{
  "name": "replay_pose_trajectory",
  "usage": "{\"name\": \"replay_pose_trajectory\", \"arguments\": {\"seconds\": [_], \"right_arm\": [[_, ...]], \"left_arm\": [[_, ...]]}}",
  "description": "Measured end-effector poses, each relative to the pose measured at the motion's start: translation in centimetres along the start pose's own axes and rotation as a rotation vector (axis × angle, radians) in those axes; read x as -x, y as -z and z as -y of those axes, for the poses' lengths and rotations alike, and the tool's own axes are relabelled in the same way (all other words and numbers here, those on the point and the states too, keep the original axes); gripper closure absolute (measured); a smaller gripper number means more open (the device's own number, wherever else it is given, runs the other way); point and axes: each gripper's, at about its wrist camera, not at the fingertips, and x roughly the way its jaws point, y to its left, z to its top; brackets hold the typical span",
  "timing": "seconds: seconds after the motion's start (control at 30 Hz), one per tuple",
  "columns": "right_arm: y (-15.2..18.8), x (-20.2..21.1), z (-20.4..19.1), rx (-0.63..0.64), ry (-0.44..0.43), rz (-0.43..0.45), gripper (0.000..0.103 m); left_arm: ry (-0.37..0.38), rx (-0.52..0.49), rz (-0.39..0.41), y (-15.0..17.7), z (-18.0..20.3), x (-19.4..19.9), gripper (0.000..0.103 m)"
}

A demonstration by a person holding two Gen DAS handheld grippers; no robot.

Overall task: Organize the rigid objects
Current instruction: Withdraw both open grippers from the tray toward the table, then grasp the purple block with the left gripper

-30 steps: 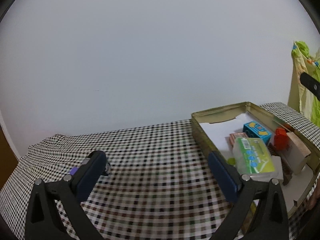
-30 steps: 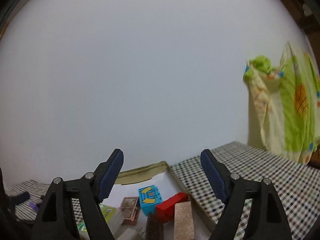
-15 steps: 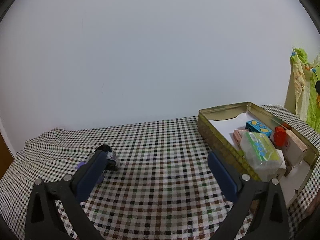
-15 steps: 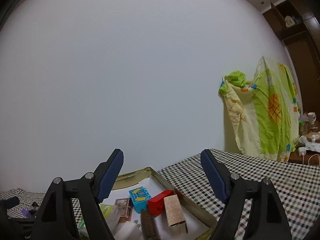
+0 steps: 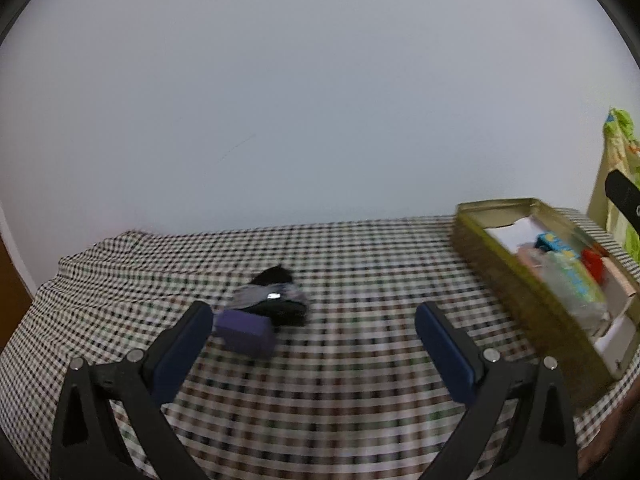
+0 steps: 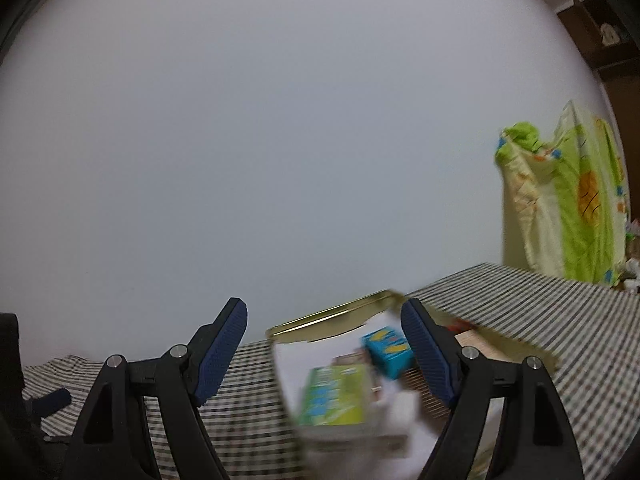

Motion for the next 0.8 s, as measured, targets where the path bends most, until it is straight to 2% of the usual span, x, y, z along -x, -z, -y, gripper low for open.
{"name": "replay_pose_trajectory", "arguments": {"seconds": [0.17, 0.43, 0.53, 0.67, 0.73, 0.77, 0.8], "right_arm": [[0.8, -1.7, -3.5, -0.001, -0.035, -0.050, 0.022], [2.1, -4.2, -8.0, 0.027, -0.087, -0.124, 0.022], [2.3, -4.3, -7.4, -0.001, -0.115, -0.148, 0.022], [2.7, -4.6, -6.5, -0.047, -0.125, -0.180, 0.022], [2.8, -5.0, -6.4, -0.051, -0.137, -0.201, 0.022], [2.9, -5.0, -6.5, -0.051, -0.139, -0.204, 0.022], [2.9, -5.0, -6.5, -0.050, -0.138, -0.204, 0.022]], "left_arm": [[-0.001, 0.035, -0.075, 0.2, -3.9, -2.1, 0.001], [0.058, 0.161, -0.232, 1.6, -9.5, -5.1, 0.001], [0.087, 0.158, -0.242, 1.7, -9.5, -5.4, 0.001], [0.140, 0.084, -0.253, 1.4, -7.5, -6.1, 0.001], [0.135, 0.057, -0.265, 1.2, -6.6, -6.6, 0.001], [0.126, 0.054, -0.269, 1.0, -6.5, -6.9, 0.002], [0.115, 0.058, -0.272, 1.0, -6.4, -7.3, 0.009]]}}
